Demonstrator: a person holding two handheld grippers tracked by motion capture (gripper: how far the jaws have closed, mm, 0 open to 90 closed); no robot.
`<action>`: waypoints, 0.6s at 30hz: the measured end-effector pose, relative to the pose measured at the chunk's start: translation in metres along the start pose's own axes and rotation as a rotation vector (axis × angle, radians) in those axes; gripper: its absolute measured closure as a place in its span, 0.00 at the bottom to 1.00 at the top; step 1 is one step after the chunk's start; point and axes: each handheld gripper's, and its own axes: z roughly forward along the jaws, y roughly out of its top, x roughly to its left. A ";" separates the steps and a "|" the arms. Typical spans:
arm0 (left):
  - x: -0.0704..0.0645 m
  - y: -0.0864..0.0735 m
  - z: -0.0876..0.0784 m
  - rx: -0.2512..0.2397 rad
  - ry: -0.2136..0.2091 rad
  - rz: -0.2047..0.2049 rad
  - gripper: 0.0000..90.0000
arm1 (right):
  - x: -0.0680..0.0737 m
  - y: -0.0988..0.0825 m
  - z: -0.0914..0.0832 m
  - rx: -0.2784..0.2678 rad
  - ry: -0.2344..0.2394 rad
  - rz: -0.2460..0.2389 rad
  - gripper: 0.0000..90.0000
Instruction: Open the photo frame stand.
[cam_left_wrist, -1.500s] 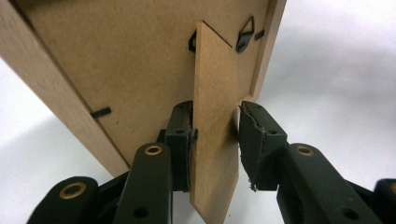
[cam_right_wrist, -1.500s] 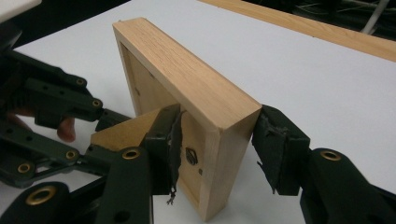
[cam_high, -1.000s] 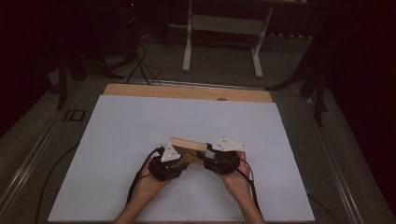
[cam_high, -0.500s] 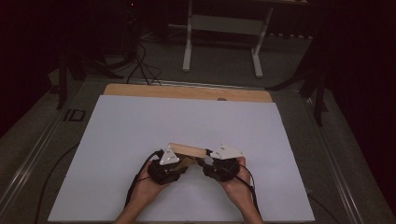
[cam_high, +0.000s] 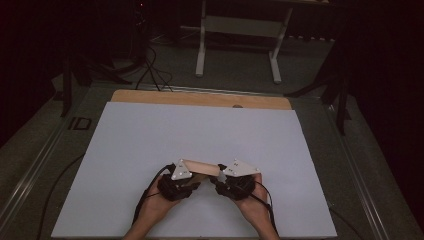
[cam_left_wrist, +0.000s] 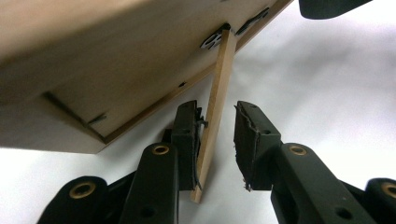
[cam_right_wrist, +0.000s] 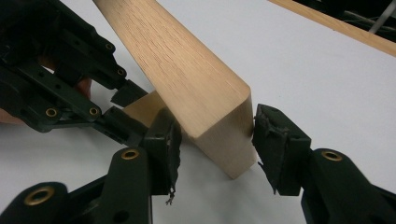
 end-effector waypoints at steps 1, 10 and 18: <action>0.000 -0.001 0.000 -0.002 0.002 -0.003 0.76 | 0.000 0.000 0.000 -0.003 0.002 0.004 0.57; 0.000 -0.004 -0.008 -0.026 0.012 -0.014 0.71 | -0.001 -0.004 0.002 0.016 0.032 0.003 0.43; 0.003 -0.005 -0.016 -0.046 0.025 -0.027 0.69 | -0.004 -0.006 0.001 0.017 0.052 0.014 0.39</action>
